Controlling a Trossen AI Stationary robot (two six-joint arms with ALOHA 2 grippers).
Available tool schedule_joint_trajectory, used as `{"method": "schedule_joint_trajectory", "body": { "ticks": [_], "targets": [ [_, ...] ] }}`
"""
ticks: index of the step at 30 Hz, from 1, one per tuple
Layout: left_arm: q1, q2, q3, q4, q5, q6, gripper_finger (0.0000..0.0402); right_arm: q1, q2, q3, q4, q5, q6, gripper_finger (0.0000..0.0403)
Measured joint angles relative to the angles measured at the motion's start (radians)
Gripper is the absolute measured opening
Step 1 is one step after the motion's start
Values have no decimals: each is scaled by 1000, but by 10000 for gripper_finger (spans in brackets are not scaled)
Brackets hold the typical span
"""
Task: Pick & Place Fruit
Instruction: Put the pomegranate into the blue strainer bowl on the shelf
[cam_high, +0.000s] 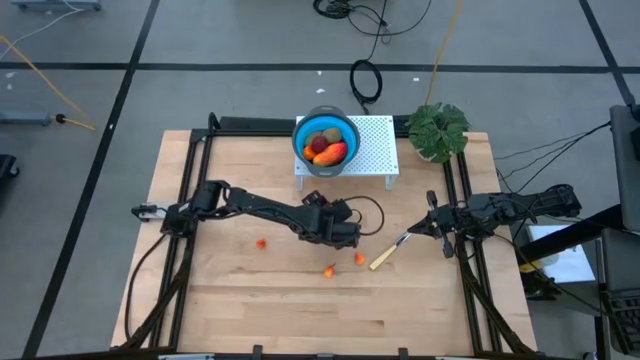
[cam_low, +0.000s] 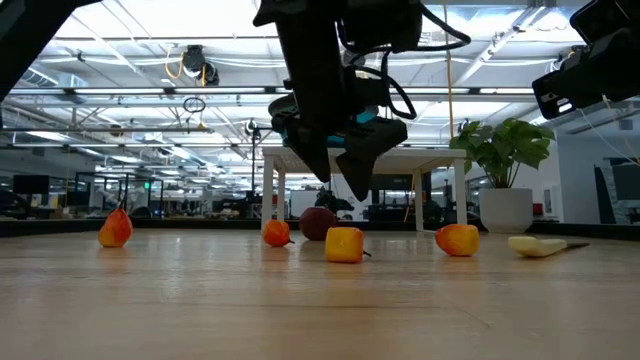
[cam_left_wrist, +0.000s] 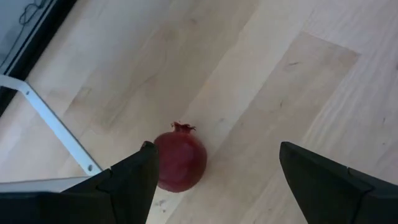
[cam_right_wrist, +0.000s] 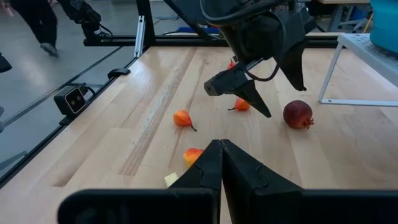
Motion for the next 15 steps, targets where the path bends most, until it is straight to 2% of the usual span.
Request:
{"method": "schedule_joint_trajectory", "body": {
  "ticks": [15],
  "targets": [
    [4,38,0,5,-2,64,326,0,0,0,1,0,0,0]
  ]
}}
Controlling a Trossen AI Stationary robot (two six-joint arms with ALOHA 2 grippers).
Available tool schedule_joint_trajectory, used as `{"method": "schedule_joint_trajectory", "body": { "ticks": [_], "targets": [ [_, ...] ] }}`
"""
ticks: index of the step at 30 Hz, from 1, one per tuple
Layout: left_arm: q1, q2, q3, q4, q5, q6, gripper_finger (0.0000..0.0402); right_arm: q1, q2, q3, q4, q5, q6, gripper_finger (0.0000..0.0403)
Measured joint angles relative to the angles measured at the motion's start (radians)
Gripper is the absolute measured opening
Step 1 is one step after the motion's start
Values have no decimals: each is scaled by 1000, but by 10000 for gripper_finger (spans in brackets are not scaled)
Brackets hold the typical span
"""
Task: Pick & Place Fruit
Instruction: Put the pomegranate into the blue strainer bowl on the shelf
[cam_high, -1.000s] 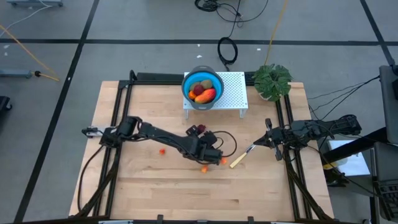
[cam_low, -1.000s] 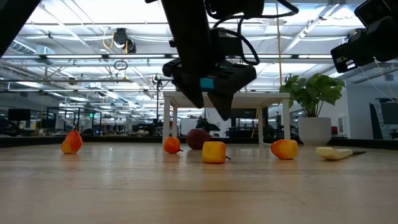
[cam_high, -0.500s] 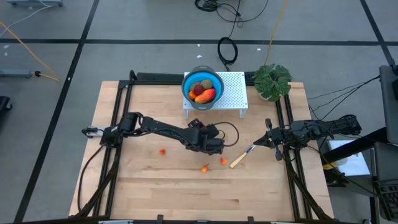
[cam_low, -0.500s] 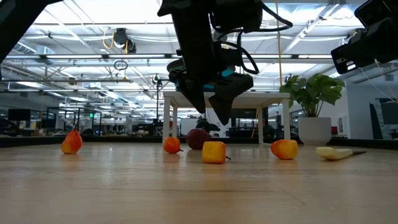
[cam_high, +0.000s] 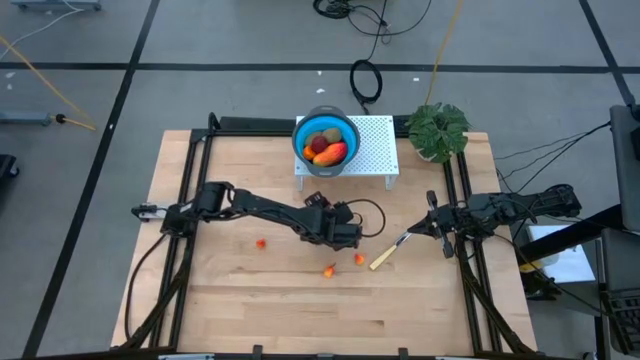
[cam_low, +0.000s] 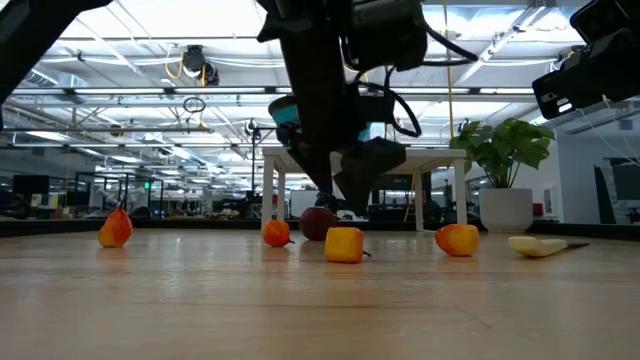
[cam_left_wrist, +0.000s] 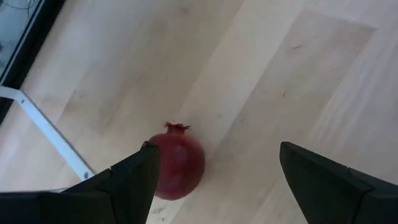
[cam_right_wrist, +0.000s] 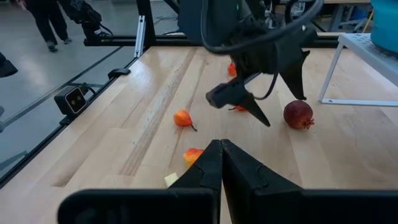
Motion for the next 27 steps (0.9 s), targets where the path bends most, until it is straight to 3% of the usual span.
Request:
{"method": "schedule_joint_trajectory", "body": {
  "ticks": [6,27],
  "targets": [
    [16,-1,0,-13,-33,-32,326,0,0,0,0,0,0,0],
    [72,-2,-22,5,57,-21,326,0,0,0,0,-1,0,0]
  ]
}}
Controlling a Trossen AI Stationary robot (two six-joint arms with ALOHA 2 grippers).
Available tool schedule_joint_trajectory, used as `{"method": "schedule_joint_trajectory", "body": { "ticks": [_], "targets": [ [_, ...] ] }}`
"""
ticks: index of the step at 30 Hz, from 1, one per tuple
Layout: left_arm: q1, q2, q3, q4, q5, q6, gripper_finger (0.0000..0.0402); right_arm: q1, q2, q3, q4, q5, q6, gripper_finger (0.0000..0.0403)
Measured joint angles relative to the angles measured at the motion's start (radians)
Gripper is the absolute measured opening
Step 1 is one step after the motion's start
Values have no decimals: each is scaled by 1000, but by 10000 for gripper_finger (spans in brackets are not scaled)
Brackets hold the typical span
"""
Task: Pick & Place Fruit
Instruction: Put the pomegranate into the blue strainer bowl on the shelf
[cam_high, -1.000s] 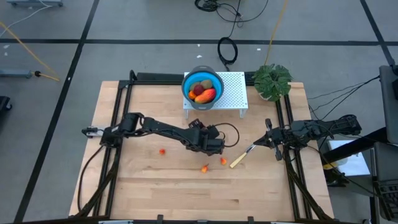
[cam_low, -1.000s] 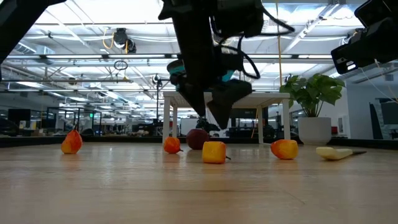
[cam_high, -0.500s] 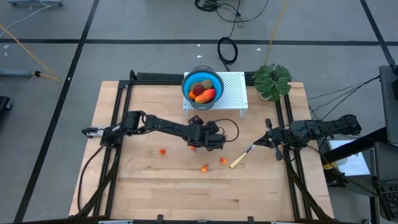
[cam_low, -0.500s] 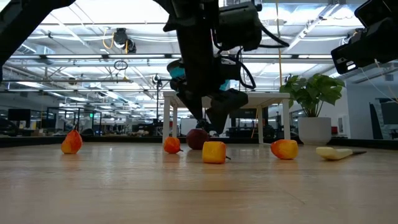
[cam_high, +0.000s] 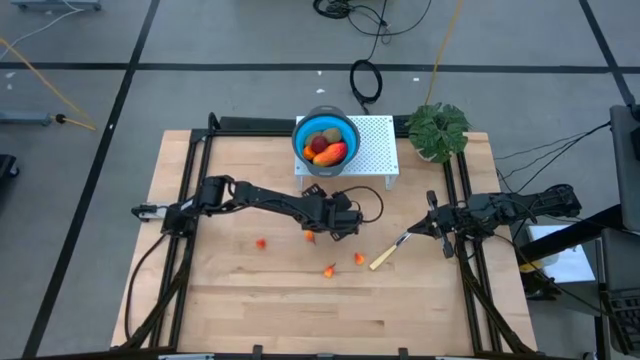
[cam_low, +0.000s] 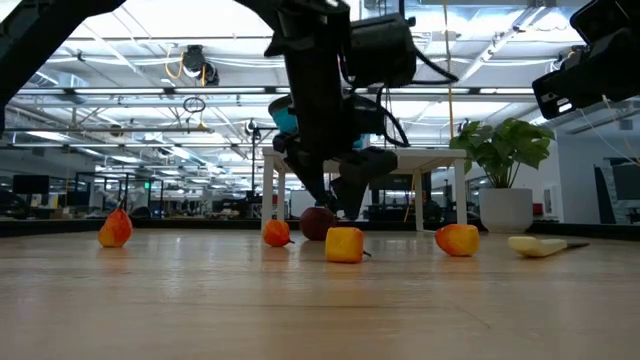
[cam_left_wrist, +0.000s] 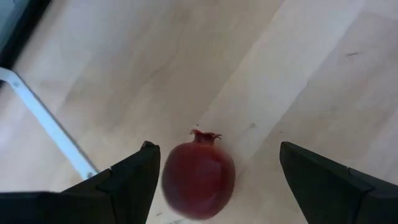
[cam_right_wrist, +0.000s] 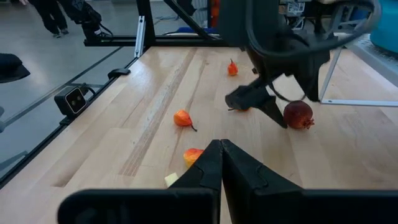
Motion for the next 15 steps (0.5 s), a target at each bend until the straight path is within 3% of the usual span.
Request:
{"method": "schedule_joint_trajectory", "body": {
  "ticks": [15],
  "targets": [
    [5,2,-56,-2,68,-47,326,0,0,0,1,-2,0,0]
  ]
}}
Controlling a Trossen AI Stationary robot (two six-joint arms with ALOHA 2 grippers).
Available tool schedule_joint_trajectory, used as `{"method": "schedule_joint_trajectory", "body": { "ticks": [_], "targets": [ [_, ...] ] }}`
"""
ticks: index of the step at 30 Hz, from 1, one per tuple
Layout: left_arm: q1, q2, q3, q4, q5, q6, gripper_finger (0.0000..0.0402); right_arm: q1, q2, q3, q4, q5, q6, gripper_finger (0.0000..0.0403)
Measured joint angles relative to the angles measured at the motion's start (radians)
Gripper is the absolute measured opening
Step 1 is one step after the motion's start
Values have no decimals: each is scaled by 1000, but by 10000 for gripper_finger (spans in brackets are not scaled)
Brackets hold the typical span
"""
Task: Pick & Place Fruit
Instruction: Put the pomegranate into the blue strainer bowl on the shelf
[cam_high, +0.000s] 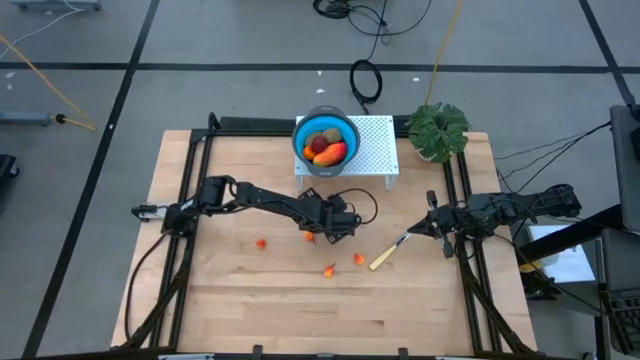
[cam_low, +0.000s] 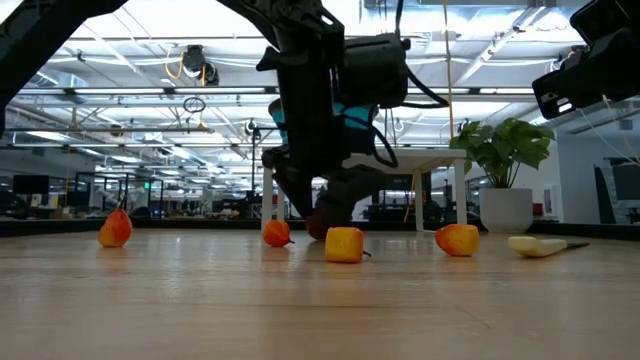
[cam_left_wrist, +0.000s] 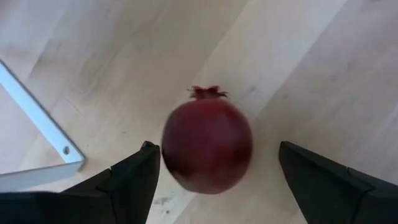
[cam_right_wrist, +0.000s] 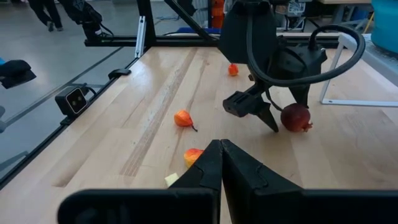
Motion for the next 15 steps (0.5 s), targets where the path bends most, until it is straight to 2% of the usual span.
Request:
{"method": "schedule_joint_trajectory", "body": {
  "ticks": [7,15],
  "targets": [
    [-5,0,0,80,8,59,321,0,0,0,1,0,0,0],
    [-5,0,0,104,15,79,251,0,0,0,6,0,0,0]
  ]
}}
